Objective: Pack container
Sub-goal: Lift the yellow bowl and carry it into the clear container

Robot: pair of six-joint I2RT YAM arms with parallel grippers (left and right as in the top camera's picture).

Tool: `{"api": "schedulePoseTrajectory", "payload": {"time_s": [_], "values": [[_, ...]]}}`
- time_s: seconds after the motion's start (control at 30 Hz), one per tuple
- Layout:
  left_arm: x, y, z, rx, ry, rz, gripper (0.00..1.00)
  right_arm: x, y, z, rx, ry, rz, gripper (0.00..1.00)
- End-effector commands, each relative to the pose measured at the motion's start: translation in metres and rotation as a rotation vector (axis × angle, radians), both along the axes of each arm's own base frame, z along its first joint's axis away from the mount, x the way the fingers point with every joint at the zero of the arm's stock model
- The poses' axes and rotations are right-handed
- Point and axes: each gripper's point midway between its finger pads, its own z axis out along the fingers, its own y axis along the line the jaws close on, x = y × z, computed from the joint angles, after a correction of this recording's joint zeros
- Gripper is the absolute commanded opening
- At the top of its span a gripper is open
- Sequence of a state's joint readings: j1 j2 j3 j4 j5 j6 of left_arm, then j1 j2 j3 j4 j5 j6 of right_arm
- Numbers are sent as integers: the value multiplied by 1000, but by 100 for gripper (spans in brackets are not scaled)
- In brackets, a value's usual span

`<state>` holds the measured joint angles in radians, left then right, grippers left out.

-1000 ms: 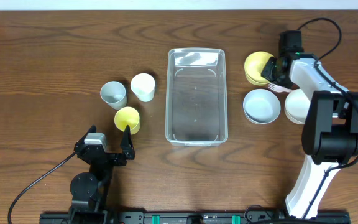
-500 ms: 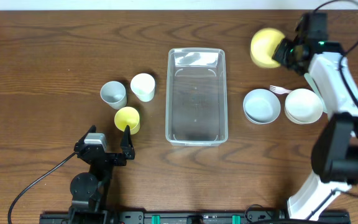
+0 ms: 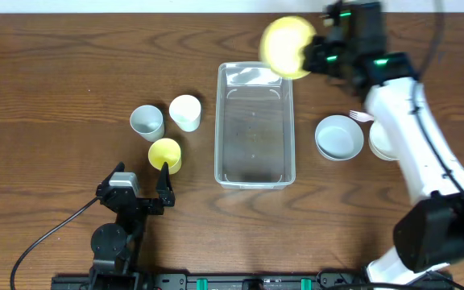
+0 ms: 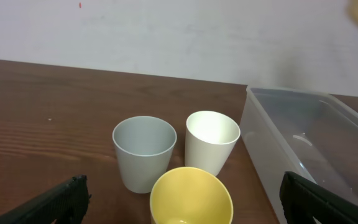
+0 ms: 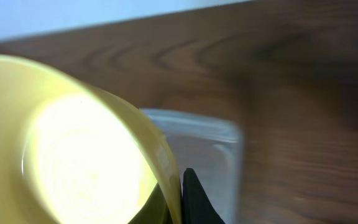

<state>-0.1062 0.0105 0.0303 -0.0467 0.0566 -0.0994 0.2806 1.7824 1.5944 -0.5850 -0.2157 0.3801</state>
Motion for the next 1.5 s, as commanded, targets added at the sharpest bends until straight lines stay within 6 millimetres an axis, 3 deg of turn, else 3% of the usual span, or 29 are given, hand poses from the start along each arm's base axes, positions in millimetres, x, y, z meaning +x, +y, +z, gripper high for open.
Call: {"api": "schedulePoseTrajectory", "payload": {"time_s": [0.0,0.2,0.4,0.6,1.4,1.47], "values": [[0,1,-16,17,38,0,98,1,21,-21,-102,-2,4,1],[0,1,-16,17,38,-1,98,-6,50,-65,-204,50,24,2],[0,1,-16,17,38,0,98,-6,53,-102,-240,116,11,2],[0,1,-16,17,38,0,98,-4,50,-125,-274,147,-4,2],[0,1,-16,17,38,-1,98,-11,45,-134,-300,189,-2,1],[0,1,-16,17,38,0,98,-11,45,-134,-300,188,-2,5]]}}
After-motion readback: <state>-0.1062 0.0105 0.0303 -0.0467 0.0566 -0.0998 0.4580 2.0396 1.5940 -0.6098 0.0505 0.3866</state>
